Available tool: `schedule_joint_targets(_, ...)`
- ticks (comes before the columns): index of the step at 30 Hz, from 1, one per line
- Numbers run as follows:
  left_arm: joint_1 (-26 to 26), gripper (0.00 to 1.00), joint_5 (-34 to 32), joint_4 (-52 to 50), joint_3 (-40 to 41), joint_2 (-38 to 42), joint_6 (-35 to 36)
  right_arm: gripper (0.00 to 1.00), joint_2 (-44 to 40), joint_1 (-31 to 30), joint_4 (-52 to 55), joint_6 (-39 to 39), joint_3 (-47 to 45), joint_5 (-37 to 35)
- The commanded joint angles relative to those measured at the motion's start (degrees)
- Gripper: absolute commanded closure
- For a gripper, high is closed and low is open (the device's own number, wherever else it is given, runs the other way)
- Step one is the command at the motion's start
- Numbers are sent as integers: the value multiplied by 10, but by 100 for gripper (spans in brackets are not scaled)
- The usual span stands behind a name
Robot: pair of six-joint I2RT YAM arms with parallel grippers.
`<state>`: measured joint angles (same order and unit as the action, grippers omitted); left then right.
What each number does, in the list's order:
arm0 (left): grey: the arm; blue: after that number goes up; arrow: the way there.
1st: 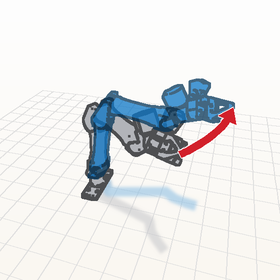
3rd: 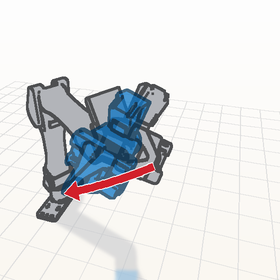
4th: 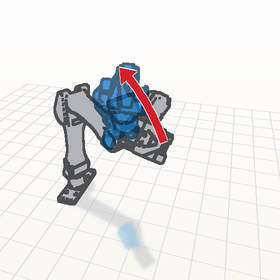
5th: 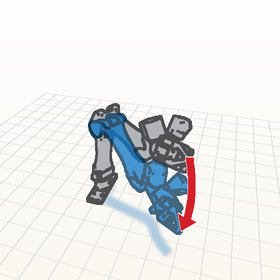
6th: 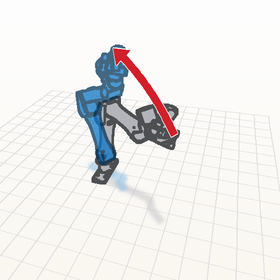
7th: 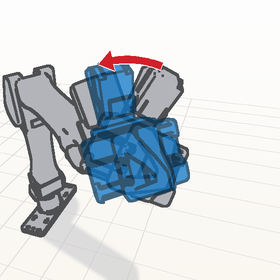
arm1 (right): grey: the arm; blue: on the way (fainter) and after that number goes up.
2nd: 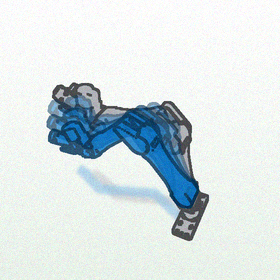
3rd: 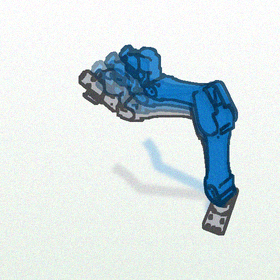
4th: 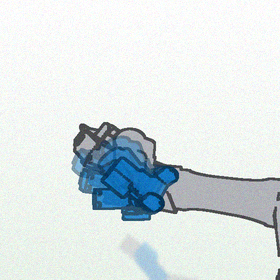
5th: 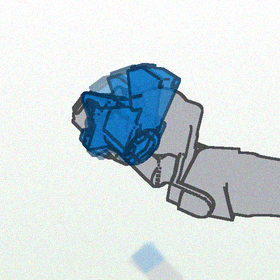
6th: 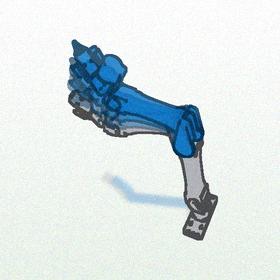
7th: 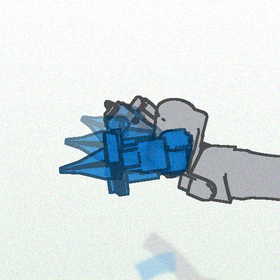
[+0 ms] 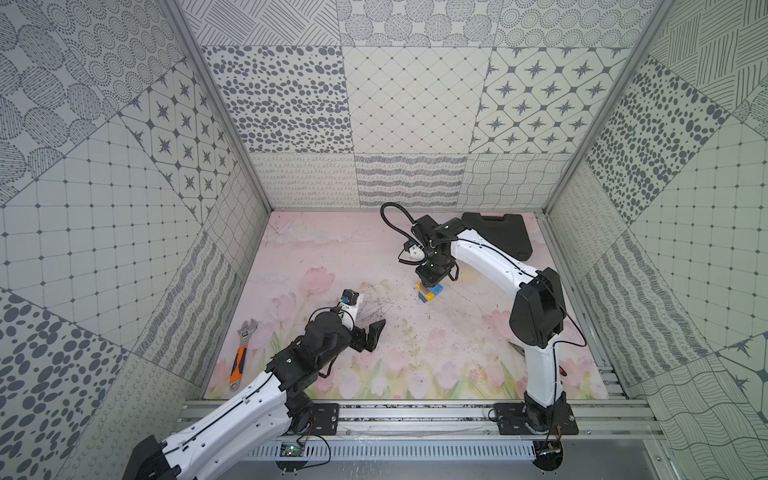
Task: Assemble the letter f with lego
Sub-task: Assemble the lego brick at the center of the board.
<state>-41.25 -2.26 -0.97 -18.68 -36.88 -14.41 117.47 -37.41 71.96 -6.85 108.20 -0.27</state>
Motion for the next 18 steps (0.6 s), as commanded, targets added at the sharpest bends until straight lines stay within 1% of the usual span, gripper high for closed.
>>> schedule_joint_targets(1,2,1,5,21,5,5,7,64,29,-6,18,5,-6,-20)
schedule_joint_targets(9,2,1,5,21,6,8,5,64,55,-16,44,13,21,-41)
schedule_joint_targets(18,3,1,5,23,12,11,4,64,61,-20,63,17,34,-43)
